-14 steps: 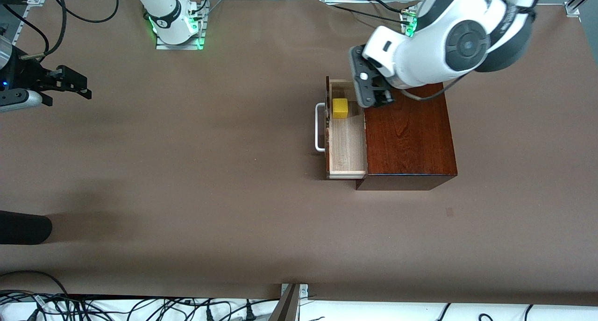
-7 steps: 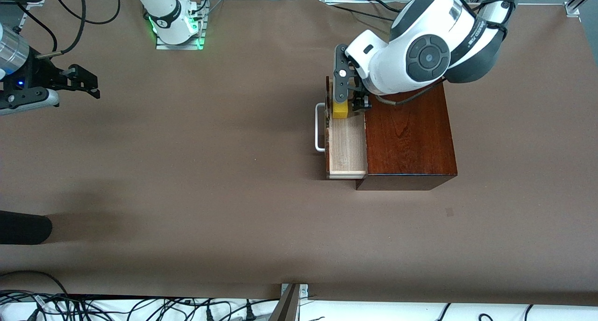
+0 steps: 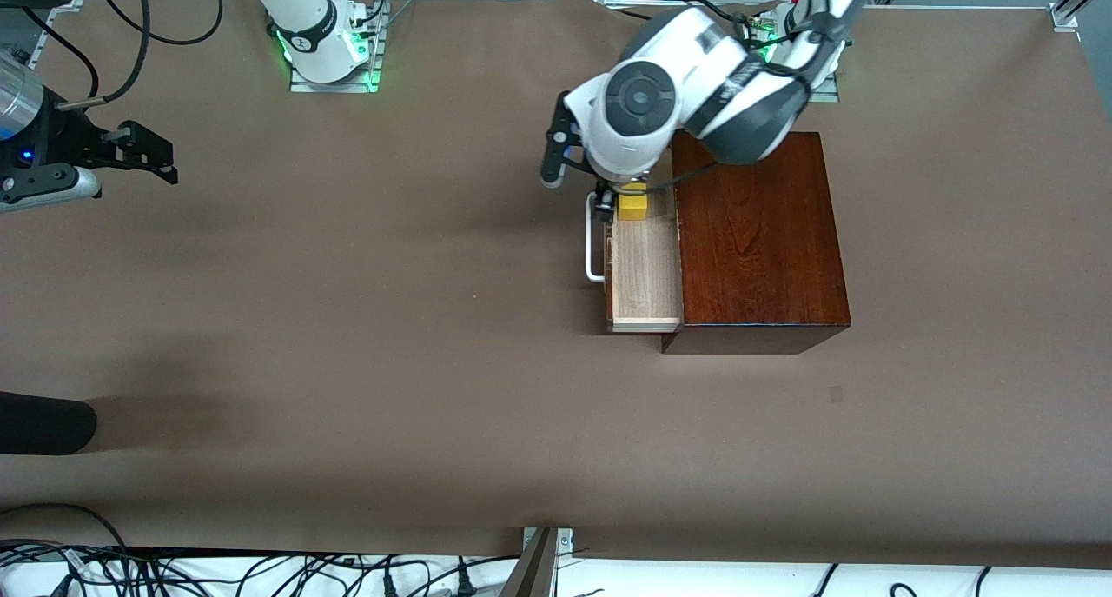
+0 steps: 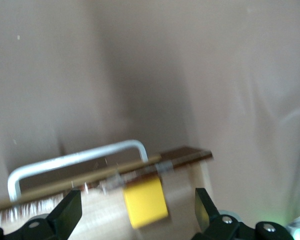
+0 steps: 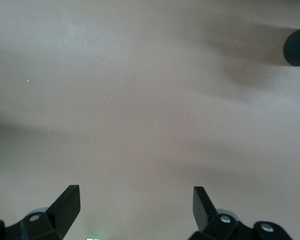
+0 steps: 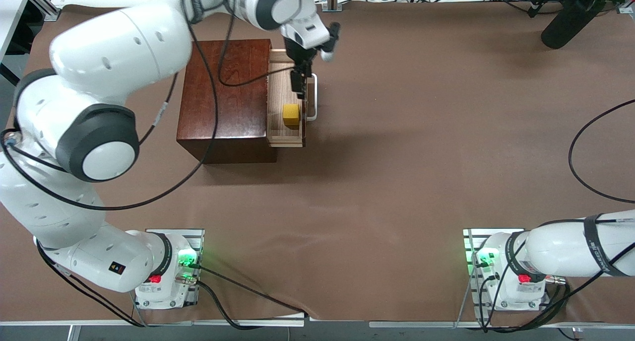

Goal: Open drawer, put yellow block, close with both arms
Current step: 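Push the drawer shut into the box with the left gripper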

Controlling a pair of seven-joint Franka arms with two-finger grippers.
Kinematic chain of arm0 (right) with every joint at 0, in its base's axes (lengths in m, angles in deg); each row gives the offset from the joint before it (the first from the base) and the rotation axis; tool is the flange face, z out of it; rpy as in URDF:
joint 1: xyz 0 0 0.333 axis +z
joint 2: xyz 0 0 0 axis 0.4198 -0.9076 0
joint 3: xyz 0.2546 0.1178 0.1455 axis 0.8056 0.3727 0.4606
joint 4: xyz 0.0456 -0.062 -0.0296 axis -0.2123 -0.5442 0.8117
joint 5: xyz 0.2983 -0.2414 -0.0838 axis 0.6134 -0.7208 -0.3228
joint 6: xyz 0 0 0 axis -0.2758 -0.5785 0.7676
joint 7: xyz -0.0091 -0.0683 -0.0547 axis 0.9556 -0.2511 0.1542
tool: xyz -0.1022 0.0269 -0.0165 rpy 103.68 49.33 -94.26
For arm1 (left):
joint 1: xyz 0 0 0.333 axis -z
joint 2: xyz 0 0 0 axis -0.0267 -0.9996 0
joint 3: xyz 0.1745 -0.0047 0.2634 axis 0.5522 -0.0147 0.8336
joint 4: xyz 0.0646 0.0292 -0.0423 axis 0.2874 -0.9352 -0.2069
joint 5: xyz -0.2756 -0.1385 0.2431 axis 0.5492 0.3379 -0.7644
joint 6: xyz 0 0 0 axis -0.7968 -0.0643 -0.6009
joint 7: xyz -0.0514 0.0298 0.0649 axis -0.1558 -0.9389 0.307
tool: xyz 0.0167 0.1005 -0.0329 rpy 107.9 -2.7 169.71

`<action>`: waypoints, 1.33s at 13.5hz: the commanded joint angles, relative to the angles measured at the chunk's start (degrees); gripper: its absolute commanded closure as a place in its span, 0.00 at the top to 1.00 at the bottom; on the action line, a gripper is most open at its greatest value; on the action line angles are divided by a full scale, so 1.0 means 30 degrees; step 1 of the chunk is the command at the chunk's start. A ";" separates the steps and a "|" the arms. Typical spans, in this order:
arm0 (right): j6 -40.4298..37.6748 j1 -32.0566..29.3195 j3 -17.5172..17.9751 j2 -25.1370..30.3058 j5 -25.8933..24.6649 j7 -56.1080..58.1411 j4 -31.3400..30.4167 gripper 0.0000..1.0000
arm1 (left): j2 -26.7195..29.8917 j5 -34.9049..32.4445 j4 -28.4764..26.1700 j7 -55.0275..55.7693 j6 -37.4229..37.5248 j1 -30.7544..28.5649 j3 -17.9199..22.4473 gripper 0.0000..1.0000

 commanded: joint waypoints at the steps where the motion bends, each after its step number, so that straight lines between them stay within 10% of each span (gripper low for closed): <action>1: -0.0399 -0.0033 -0.0065 -0.0175 -0.0157 -0.0337 0.0396 1.00 | -0.1211 -0.1162 0.0460 -0.0207 -0.2182 0.1344 0.0132 1.00; 9: -0.0399 -0.0092 -0.0094 -0.0293 -0.0128 -0.0307 0.0425 1.00 | -0.4988 -0.2361 0.0488 -0.0499 -0.4942 0.0913 0.0657 1.00; 18: -0.0370 -0.0092 -0.0094 -0.0293 -0.0040 -0.0307 0.0425 1.00 | -0.4174 -0.2542 -0.0036 -0.0763 -0.2722 -0.0260 -0.0249 1.00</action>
